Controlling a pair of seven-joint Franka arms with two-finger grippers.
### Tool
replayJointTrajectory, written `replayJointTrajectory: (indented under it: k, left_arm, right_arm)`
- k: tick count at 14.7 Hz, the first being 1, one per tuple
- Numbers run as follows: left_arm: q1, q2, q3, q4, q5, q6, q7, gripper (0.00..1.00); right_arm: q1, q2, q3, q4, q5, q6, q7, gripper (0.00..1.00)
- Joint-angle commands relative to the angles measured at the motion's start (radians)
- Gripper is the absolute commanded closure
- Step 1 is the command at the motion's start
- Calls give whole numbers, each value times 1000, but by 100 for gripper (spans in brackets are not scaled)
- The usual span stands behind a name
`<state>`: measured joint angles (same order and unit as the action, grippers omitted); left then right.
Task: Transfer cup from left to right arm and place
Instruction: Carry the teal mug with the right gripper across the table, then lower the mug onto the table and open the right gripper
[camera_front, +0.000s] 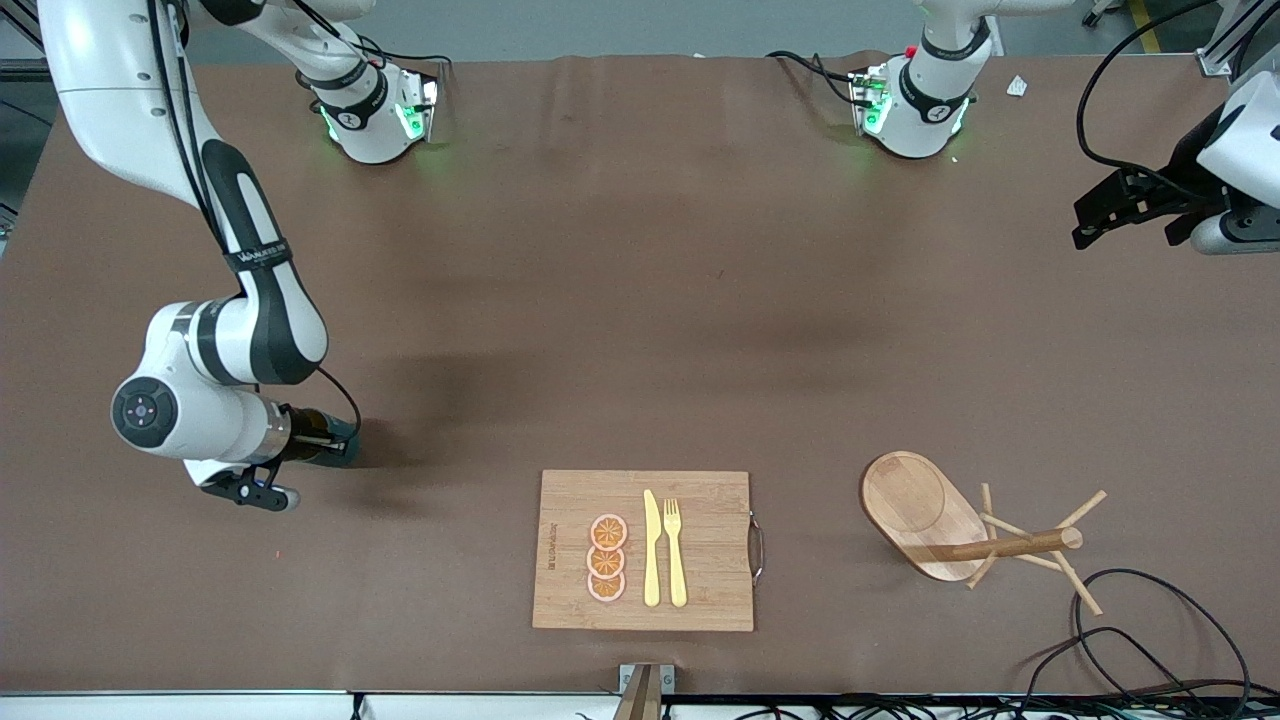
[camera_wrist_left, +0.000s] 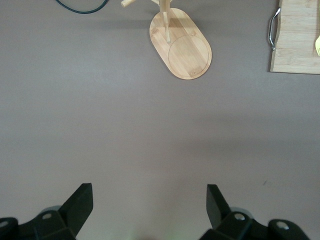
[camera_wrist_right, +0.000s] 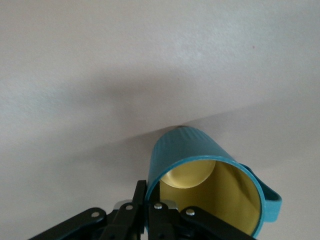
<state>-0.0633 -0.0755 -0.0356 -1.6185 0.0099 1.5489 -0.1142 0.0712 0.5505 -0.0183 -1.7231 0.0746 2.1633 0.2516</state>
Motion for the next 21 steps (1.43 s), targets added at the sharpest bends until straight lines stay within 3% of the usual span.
replayJointTrajectory:
  k: [1,5,7,9,10,11,12,13,16,21]
  left_arm:
    - [-9,-6,-26,11,57,-18,15,0]
    - [0,-13,-43,6,73,-24,21,0]
    - [2,-13,-38,8,65,-30,34,0]
    - [4,-12,-35,9,61,-30,36,0]
    - [4,-10,-33,11,61,-30,36,0]
    - [2,-10,-33,11,61,-30,34,0]
    - [4,-9,-33,12,59,-30,30,0]
    - [4,-7,-33,12,55,-29,30,0]
    - [4,-6,-33,14,51,-30,25,0]
    - [2,-4,-35,17,27,-30,22,0]
  right_arm:
    - [-22,-102,20,-153,-30,82,-17,99]
    - [-22,-101,20,-190,-41,124,-17,98]
    - [-25,-95,20,-190,-42,124,-17,92]
    - [-31,-95,20,-178,-42,113,-9,65]
    - [-39,-95,20,-167,-42,112,-8,38]
    - [-42,-93,20,-141,-42,109,-6,21]
    - [-54,-93,20,-97,-42,64,-9,6]
    - [-67,-93,21,-35,-38,-20,-12,0]
    - [-84,-101,23,126,-26,-248,-5,0]
    - [-103,-242,23,214,-29,-398,-102,0]
